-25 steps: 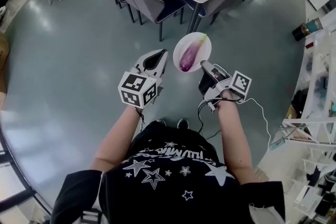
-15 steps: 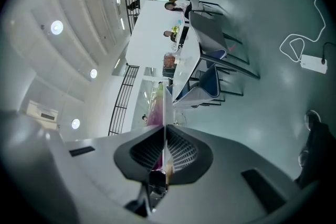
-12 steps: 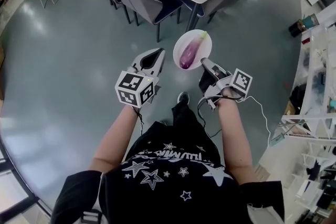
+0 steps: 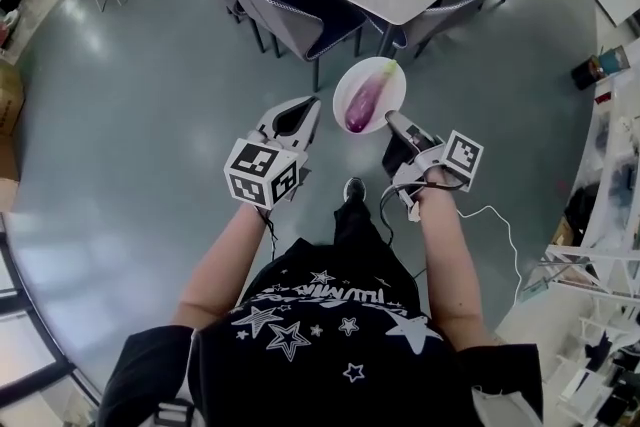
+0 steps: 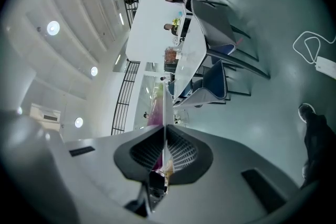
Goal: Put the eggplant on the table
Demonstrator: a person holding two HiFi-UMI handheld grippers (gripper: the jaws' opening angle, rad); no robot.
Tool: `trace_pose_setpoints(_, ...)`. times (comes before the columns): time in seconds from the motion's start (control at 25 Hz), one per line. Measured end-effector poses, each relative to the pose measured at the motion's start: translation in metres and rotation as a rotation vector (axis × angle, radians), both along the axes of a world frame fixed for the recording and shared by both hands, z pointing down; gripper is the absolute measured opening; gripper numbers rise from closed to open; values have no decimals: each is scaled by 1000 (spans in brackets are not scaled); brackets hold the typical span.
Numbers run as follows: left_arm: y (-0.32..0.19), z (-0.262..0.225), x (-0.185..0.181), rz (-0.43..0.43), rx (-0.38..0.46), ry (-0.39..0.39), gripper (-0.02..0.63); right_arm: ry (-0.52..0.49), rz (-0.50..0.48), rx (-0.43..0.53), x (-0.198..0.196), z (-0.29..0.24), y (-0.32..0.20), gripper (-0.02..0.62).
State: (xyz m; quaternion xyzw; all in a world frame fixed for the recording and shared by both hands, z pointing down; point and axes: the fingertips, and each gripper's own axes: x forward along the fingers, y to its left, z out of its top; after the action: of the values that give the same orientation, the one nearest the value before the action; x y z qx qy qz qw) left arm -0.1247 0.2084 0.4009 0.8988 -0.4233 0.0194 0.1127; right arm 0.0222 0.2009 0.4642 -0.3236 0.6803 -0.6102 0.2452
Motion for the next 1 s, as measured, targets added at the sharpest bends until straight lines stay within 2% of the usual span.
trace_pose_setpoints(0.12, -22, 9, 1, -6, 3, 1, 8, -12, -2, 5, 2, 9, -23, 20)
trace_pose_setpoints(0.28, -99, -3, 11, -17, -34, -6, 8, -22, -12, -29, 12, -3, -100, 20)
trace_pose_setpoints(0.36, -120, -7, 21, -18, -39, -11, 8, -20, -22, -31, 19, -8, -123, 20)
trace_pose_setpoints(0.6, -157, -10, 43, -46, -30, -14, 8, -10, -51, -14, 44, -13, -161, 20)
trace_pose_setpoints(0.8, -189, -9, 64, -78, -42, -25, 8, -7, -67, -43, 67, -6, -195, 20)
trace_pose_setpoints(1.0, -198, -2, 83, -115, -37, -28, 8, -5, -123, -33, 75, -2, -211, 20)
